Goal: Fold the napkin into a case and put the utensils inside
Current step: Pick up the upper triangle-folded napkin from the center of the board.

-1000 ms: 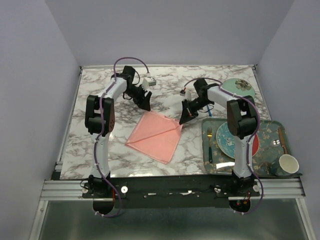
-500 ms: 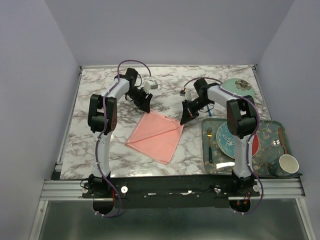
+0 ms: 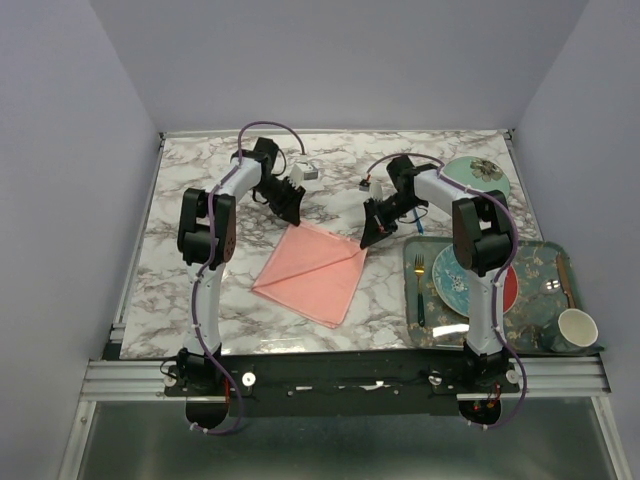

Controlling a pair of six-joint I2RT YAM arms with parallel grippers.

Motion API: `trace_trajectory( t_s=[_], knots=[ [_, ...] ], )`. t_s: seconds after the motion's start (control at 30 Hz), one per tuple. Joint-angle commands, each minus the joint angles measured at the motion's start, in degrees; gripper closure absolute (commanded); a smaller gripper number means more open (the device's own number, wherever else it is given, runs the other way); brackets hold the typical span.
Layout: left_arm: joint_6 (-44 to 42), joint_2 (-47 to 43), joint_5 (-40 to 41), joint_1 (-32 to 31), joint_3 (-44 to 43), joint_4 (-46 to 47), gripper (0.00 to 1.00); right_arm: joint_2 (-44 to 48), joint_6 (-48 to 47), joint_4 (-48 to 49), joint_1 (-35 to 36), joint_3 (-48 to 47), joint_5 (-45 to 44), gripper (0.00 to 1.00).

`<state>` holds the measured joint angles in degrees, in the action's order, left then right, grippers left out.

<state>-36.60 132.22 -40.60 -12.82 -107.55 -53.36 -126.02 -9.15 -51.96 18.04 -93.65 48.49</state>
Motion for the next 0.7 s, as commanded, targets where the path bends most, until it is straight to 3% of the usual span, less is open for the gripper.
trace_trajectory(
  t_s=[0.0, 0.2, 0.3, 0.47, 0.67],
  knots=[
    [-1.1, -2.9, -2.6, -0.2, 3.1, 0.4, 0.68, -0.6, -1.4, -1.1, 0.3, -1.7, -2.0, 0.99],
    [0.7, -6.8, -4.0, 0.1, 6.0, 1.8, 0.69, 0.9, -2.5, -1.4, 0.3, -1.6, -3.5, 0.99],
    [2.1, -8.6, -4.6, 0.1, 8.0, 3.5, 0.56, 1.0, -4.0, -1.9, 0.3, -1.5, -3.9, 0.99],
    [3.0, -5.8, -2.3, 0.1, 4.5, 2.1, 0.44, 0.2, -6.2, -3.1, 0.4, -1.5, -5.0, 1.00],
    [0.9, -2.3, 0.1, -0.1, 0.1, -0.2, 0.42, -0.1, -6.8, -2.6, 0.4, -1.3, -5.0, 0.99]
  ],
)
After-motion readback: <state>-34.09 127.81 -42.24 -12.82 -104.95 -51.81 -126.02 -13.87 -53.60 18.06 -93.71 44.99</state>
